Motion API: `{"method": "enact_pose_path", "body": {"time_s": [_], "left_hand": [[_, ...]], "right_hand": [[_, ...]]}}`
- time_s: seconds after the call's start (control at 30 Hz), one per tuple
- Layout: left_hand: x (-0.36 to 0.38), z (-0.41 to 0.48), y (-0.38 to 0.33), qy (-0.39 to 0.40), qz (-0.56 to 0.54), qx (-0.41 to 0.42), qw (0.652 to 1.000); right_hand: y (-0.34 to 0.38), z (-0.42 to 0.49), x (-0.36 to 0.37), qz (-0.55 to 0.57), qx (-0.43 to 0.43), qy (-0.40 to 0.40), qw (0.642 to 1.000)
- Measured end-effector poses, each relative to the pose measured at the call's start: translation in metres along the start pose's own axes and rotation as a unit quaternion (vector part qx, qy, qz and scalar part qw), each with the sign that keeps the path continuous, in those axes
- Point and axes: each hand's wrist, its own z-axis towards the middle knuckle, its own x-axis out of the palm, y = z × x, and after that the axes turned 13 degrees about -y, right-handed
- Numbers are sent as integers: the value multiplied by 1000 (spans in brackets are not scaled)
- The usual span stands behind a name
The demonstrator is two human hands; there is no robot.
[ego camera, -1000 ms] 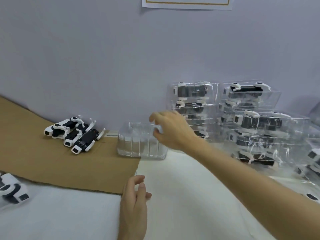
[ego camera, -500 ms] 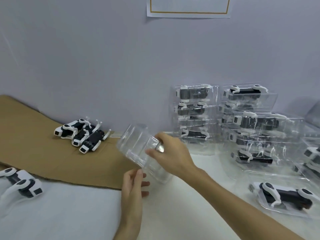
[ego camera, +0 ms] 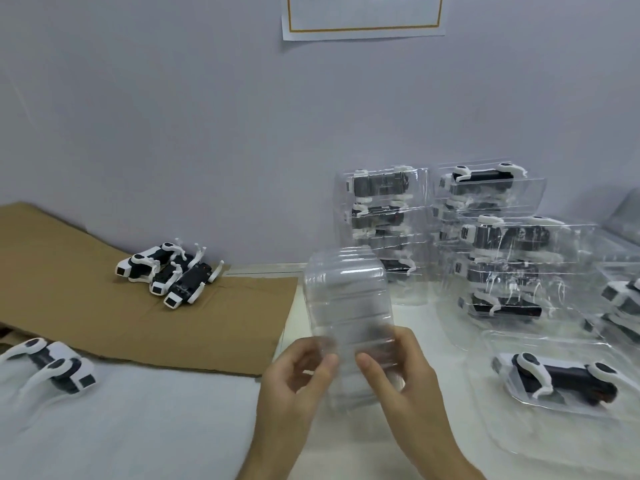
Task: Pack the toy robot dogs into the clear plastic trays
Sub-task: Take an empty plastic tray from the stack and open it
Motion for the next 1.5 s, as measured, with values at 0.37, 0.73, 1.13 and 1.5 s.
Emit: {"method": "enact_pose_path", "body": {"time_s": [0.37, 0.73, 1.13, 1.5], "left_hand": [[-2, 4, -4, -3, -42, -49, 998], [-6, 12, 8, -27, -66, -86, 994], [-26, 28, 28, -150, -53, -109, 981], [-47, 37, 37, -212, -119, -245, 938]], "right_hand": [[1, 5, -6, 30, 19, 32, 999], [4, 12, -10, 25, 19, 38, 999], [3, 14, -23, 15, -6, -31, 999], [4, 14, -30, -164, -139, -43, 976]]}}
